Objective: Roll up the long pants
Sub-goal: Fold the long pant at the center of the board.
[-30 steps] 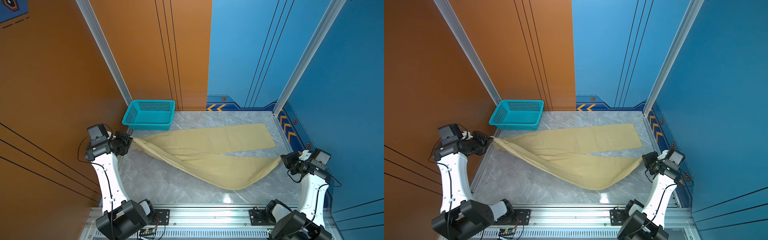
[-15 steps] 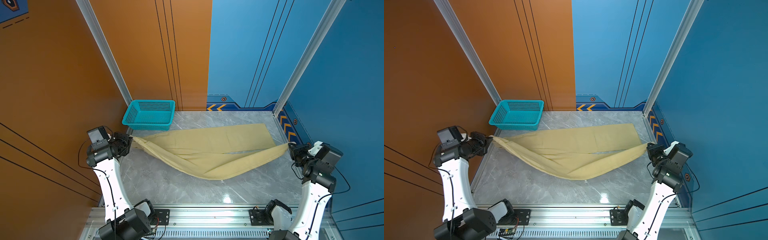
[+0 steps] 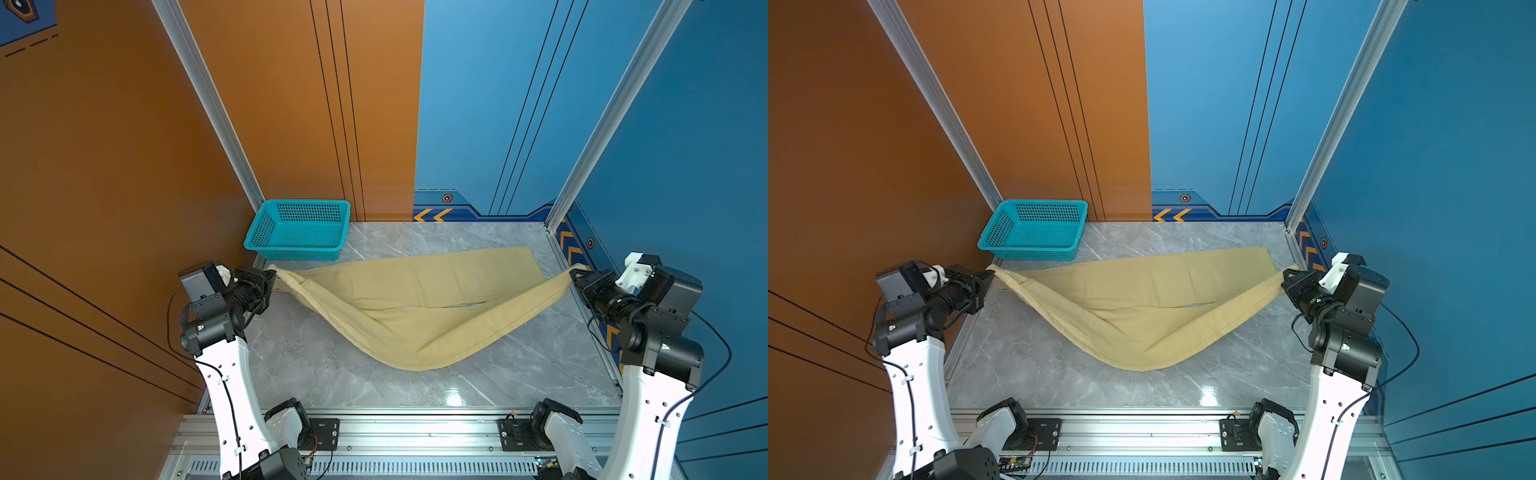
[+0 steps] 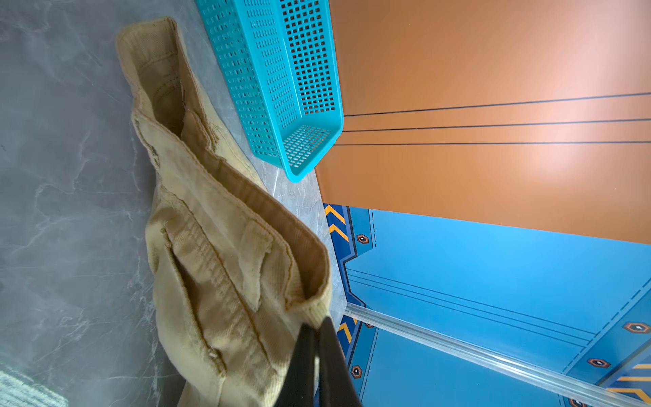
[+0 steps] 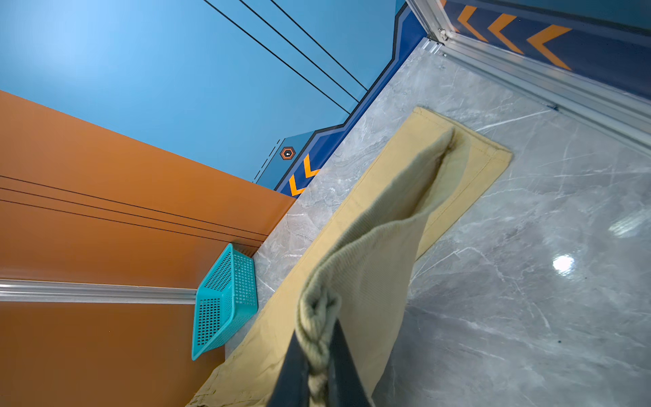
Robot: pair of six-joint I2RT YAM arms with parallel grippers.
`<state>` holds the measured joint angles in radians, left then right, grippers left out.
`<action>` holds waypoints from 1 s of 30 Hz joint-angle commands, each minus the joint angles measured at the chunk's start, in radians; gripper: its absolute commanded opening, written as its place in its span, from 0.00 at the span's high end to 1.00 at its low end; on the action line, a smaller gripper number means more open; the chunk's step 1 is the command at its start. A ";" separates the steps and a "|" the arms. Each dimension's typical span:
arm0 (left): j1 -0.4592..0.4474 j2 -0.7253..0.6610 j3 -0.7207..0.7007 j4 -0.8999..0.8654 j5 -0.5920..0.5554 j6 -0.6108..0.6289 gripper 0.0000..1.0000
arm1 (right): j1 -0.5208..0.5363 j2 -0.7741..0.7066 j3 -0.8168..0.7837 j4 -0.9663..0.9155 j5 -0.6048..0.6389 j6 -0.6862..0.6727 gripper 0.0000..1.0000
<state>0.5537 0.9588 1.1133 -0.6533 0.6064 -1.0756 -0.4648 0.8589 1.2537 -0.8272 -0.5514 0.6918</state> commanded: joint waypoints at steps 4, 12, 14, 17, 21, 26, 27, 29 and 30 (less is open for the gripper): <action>0.048 0.098 0.041 0.047 -0.070 0.009 1.00 | -0.035 0.179 -0.049 0.124 0.021 0.014 1.00; 0.044 0.219 0.060 0.049 -0.210 0.025 1.00 | 0.026 0.460 0.052 0.247 0.127 0.068 1.00; 0.051 0.244 0.069 0.049 -0.235 0.036 1.00 | 0.034 0.535 0.106 0.250 0.144 0.066 1.00; 0.046 0.286 0.095 0.050 -0.256 0.047 1.00 | 0.032 0.629 0.180 0.247 0.157 0.071 1.00; 0.034 0.355 0.148 0.057 -0.291 0.049 1.00 | 0.037 0.663 0.183 0.321 0.219 0.109 1.00; 0.015 0.444 0.200 0.057 -0.318 0.066 1.00 | 0.060 0.787 0.260 0.290 0.192 0.120 1.00; 0.010 0.464 0.208 0.057 -0.321 0.075 1.00 | 0.067 0.797 0.260 0.297 0.207 0.124 1.00; 0.007 0.487 0.215 0.056 -0.329 0.081 1.00 | 0.081 0.811 0.270 0.312 0.237 0.123 1.00; 0.004 0.496 0.221 0.057 -0.341 0.092 1.00 | 0.086 0.822 0.276 0.312 0.257 0.120 1.00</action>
<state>0.5617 1.4342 1.2911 -0.6231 0.3199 -1.0275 -0.3965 1.6634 1.4914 -0.5404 -0.3641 0.7952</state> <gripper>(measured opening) 0.058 0.082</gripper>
